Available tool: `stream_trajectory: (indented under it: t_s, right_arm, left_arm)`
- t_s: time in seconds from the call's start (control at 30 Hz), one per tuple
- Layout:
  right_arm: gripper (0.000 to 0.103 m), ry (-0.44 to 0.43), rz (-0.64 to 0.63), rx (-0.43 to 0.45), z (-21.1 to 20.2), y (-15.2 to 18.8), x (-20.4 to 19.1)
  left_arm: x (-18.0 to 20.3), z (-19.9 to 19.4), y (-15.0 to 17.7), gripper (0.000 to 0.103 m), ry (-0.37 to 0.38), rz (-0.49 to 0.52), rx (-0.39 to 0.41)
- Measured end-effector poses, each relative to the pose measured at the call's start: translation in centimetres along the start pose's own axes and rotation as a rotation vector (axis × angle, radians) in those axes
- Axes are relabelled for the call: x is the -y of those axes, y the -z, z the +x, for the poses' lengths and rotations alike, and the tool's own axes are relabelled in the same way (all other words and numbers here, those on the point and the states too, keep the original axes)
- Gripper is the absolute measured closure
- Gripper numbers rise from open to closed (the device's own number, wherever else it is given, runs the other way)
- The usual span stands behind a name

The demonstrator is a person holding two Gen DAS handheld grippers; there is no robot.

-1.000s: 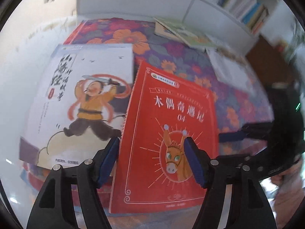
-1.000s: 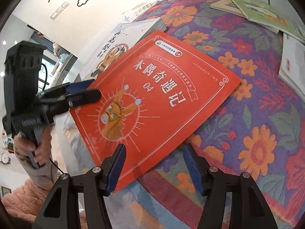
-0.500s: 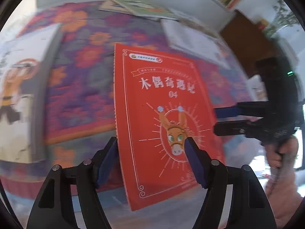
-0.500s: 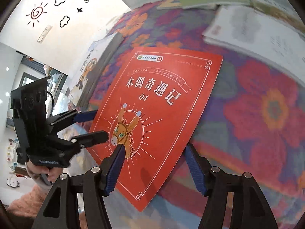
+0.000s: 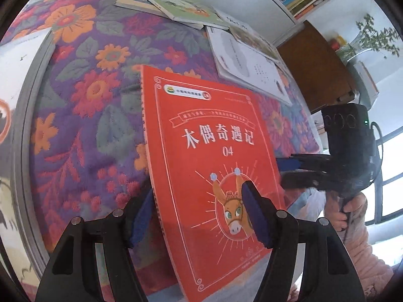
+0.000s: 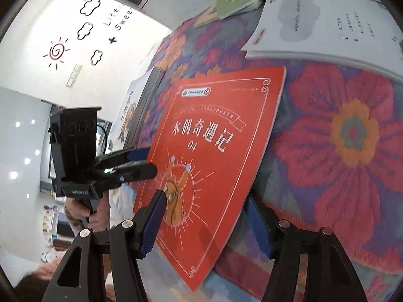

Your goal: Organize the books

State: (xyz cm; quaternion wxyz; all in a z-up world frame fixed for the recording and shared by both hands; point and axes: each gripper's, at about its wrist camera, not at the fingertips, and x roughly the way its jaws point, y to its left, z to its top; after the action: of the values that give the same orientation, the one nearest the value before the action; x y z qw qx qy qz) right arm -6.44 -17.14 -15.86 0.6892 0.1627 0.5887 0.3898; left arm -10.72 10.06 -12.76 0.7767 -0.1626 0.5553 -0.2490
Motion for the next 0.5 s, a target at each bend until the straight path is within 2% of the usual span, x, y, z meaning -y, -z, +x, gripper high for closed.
stream_trajectory:
  t_s: [0.03,0.1,0.17,0.3,0.4,0.5]
  right_arm:
    - [0.05,0.024,0.0,0.02,0.0,-0.1,-0.1]
    - [0.063,0.088,-0.017,0.062,-0.2,-0.3,-0.3]
    - [0.071,0.123,-0.012,0.083,-0.2,-0.3,-0.1]
    - [0.077,0.16,0.002,0.099,-0.2,-0.2,-0.3]
    - [0.076,0.228,-0.042,0.094,0.1,0.0,-1.6]
    - [0.076,0.246,-0.041,0.091,0.1,0.1,-1.9]
  left_arm:
    - [-0.1,0.0,0.0,0.049,-0.005,-0.006,0.002]
    - [0.0,-0.1,0.1,0.056,-0.046,0.008,0.014]
    - [0.1,-0.2,0.3,0.059,-0.071,0.033,0.029]
    - [0.4,-0.1,0.5,0.062,-0.114,0.045,0.064]
    - [1.5,0.2,0.9,0.061,-0.203,0.091,0.091]
    - [2.8,0.6,1.1,0.058,-0.275,0.094,0.105]
